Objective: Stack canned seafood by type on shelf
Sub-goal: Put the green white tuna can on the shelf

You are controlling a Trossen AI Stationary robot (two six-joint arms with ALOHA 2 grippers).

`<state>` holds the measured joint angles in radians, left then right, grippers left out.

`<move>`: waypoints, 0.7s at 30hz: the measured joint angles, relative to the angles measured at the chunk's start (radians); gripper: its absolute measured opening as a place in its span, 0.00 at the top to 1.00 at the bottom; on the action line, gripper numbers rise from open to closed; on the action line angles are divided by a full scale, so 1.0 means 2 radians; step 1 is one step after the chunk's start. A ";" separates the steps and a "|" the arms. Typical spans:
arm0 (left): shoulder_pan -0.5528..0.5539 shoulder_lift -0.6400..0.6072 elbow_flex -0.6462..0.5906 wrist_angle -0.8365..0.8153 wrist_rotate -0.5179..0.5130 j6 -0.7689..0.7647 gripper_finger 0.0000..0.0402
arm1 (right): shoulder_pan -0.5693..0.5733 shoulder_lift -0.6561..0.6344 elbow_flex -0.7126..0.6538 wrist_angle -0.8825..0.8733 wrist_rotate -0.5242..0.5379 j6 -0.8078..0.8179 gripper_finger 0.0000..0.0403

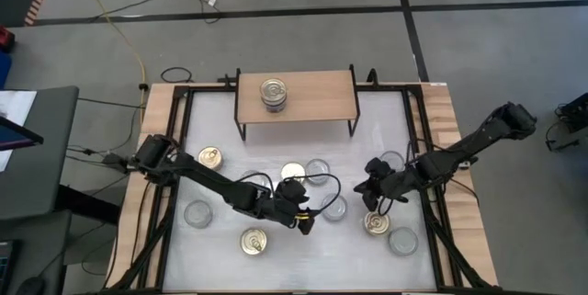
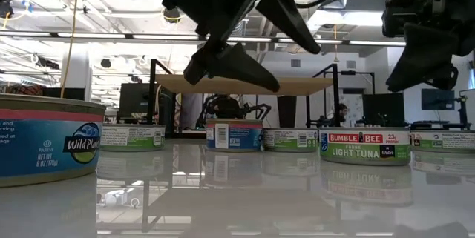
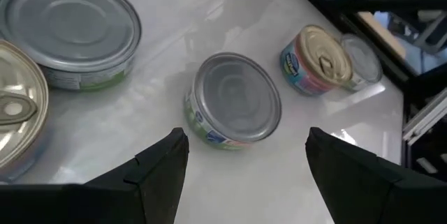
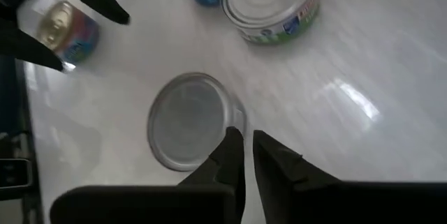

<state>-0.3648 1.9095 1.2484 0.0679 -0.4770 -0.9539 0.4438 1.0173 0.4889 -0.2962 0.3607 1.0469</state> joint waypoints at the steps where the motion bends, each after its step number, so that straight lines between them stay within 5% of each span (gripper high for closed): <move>1: 0.001 0.001 0.000 0.001 0.000 -0.001 0.32 | 0.000 0.004 0.000 0.000 0.000 0.000 0.85; 10: 0.015 0.001 0.001 0.000 0.000 -0.023 0.32 | 0.012 0.056 0.000 0.066 0.000 0.001 0.80; 21: 0.015 0.001 0.000 0.009 -0.001 -0.061 0.32 | 0.018 0.114 0.000 0.090 -0.003 0.054 0.51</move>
<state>-0.3355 1.9118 1.2491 0.0853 -0.4786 -1.0766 0.4793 1.2447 0.4896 -0.1154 0.3542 1.1555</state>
